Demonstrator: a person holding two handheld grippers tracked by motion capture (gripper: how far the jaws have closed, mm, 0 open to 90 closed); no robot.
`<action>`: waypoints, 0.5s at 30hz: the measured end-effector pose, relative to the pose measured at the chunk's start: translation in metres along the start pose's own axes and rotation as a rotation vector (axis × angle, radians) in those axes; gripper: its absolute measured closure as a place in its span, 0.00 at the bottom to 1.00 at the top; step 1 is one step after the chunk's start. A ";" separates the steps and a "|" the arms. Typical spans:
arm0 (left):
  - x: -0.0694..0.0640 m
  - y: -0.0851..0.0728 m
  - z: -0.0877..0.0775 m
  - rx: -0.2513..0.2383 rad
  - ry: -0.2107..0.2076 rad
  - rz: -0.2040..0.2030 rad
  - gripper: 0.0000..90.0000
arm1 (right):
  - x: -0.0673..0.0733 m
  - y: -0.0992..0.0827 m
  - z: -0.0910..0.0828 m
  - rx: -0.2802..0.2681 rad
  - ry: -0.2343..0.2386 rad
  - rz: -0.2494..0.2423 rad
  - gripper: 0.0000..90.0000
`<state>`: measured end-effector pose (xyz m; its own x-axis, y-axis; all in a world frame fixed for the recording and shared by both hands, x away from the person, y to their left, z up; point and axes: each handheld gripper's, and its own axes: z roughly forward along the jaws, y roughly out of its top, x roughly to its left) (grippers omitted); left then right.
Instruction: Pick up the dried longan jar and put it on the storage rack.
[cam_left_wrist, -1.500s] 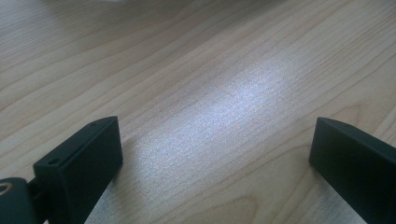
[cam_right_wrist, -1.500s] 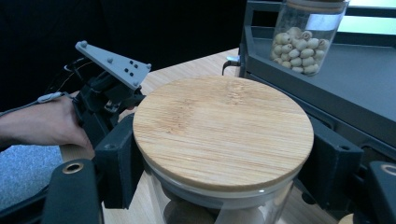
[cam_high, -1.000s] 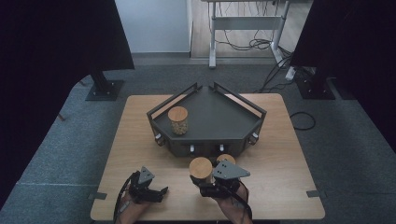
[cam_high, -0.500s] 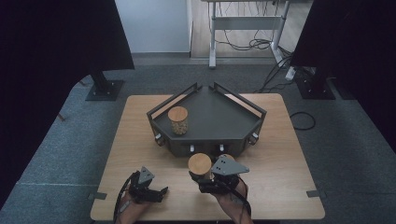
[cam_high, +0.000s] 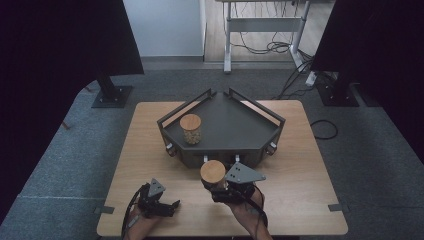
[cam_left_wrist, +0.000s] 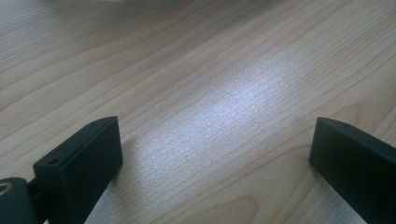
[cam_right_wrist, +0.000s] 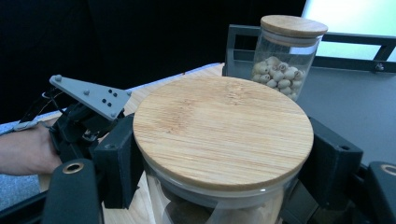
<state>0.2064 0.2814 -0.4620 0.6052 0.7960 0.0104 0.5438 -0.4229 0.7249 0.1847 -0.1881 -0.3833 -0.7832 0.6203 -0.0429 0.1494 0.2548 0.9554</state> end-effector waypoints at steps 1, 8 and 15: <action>0.000 0.000 0.000 0.000 0.000 0.000 0.03 | -0.001 0.001 0.000 -0.002 -0.003 0.000 0.28; 0.000 0.000 0.000 0.000 0.000 0.001 0.03 | -0.004 0.005 0.002 -0.003 -0.007 0.000 0.28; 0.000 0.000 0.000 0.000 0.000 0.001 0.03 | -0.008 0.008 0.005 -0.001 -0.011 0.007 0.28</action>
<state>0.2064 0.2814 -0.4620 0.6055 0.7958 0.0113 0.5432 -0.4236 0.7249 0.1952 -0.1879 -0.3771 -0.7755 0.6302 -0.0394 0.1544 0.2499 0.9559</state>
